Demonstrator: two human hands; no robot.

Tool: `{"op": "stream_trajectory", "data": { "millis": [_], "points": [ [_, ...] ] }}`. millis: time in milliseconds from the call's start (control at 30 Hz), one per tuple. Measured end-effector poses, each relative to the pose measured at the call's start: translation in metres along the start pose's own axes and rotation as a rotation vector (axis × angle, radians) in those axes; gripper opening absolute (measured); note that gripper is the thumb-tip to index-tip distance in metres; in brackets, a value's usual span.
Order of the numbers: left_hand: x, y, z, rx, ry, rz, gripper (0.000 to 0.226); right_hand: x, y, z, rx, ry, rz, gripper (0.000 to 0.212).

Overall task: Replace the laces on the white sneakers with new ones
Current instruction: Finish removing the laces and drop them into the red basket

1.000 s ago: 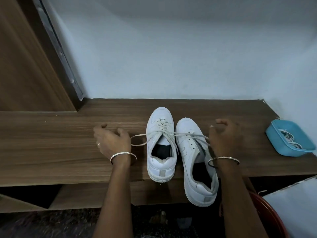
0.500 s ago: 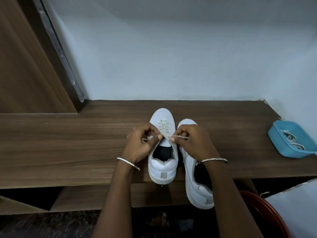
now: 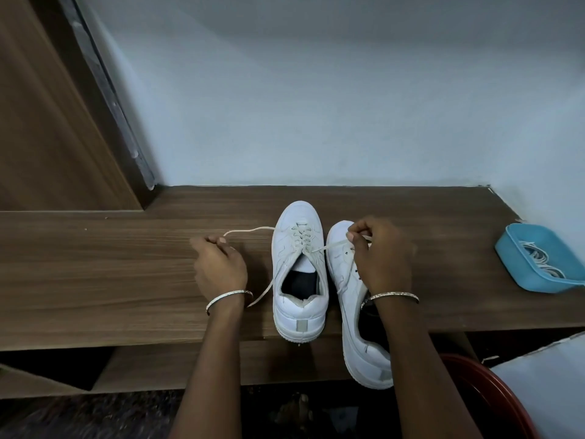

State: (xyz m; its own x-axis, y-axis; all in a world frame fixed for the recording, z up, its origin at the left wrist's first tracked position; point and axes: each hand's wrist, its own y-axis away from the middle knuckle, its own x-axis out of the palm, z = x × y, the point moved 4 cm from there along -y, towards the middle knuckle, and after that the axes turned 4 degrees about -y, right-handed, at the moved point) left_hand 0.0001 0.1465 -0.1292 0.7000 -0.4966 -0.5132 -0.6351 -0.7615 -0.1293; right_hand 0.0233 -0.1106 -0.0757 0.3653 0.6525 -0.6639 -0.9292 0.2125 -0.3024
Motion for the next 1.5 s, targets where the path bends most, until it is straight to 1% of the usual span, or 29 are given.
{"op": "stream_trajectory", "data": {
  "millis": [33,67,100,133,167,200,267,300,367,467,533,600,700,833,1000,1133,1233,1300,1433,1500],
  "points": [
    [-0.002,0.002,-0.002,0.018,-0.043,-0.039,0.016,0.0,0.001,0.003,-0.021,0.037,-0.013,0.008],
    [-0.003,0.004,-0.007,0.093,-0.061,-0.077,0.014,0.001,0.002,0.008,-0.05,0.066,-0.028,0.011],
    [-0.002,0.004,-0.012,0.206,-0.061,-0.087,0.01,0.002,0.003,0.011,-0.079,0.071,-0.044,0.015],
    [0.002,0.005,-0.018,0.324,-0.028,-0.059,0.005,0.001,0.004,0.015,-0.092,0.068,-0.053,0.017],
    [0.007,0.007,-0.023,0.425,0.03,0.02,0.002,0.002,0.004,0.016,-0.101,0.057,-0.049,0.017],
    [0.013,0.011,-0.029,0.51,0.092,0.129,0.006,0.002,0.005,0.019,-0.107,0.045,-0.028,0.015],
    [0.023,0.022,-0.039,0.641,0.163,0.356,0.009,0.006,0.007,0.023,-0.126,-0.034,0.06,0.006],
    [0.025,0.028,-0.042,0.684,0.175,0.436,0.007,0.009,0.008,0.025,-0.122,-0.081,0.126,0.007],
    [0.029,0.031,-0.044,0.706,0.197,0.511,0.01,0.016,0.014,0.03,-0.077,-0.118,0.267,0.019],
    [0.029,0.028,-0.042,0.683,0.19,0.558,0.016,0.024,0.021,0.033,-0.059,0.026,0.384,0.028],
    [0.028,0.028,-0.041,0.692,0.161,0.581,0.02,0.025,0.022,0.034,-0.087,0.108,0.361,0.028],
    [0.028,0.028,-0.042,0.7,0.129,0.588,0.024,0.026,0.023,0.036,-0.106,0.088,0.308,0.023],
    [0.028,0.03,-0.045,0.719,0.091,0.581,0.026,0.027,0.026,0.037,-0.086,0.029,0.261,0.016],
    [0.031,0.033,-0.051,0.812,-0.058,0.499,0.02,0.026,0.025,0.034,-0.044,0.002,0.221,0.011],
    [0.031,0.036,-0.053,0.848,-0.148,0.367,0.014,0.02,0.02,0.028,0.073,-0.079,0.25,0.011],
    [0.03,0.036,-0.052,0.788,-0.087,0.337,0.02,0.02,0.02,0.024,0.112,-0.119,0.243,0.009],
    [0.032,0.035,-0.049,0.67,0.059,0.352,0.018,0.021,0.02,0.022,0.119,-0.111,0.239,0.01],
    [0.033,0.033,-0.046,0.543,0.188,0.355,0.017,0.021,0.02,0.021,0.117,-0.105,0.241,0.01],
    [0.032,0.021,-0.039,0.181,0.57,0.313,0.012,0.023,0.021,0.02,0.121,-0.12,0.244,0.012],
    [0.033,0.016,-0.035,0.008,0.704,0.308,0.019,0.023,0.021,0.02,0.114,-0.112,0.24,0.012]
  ]
}}
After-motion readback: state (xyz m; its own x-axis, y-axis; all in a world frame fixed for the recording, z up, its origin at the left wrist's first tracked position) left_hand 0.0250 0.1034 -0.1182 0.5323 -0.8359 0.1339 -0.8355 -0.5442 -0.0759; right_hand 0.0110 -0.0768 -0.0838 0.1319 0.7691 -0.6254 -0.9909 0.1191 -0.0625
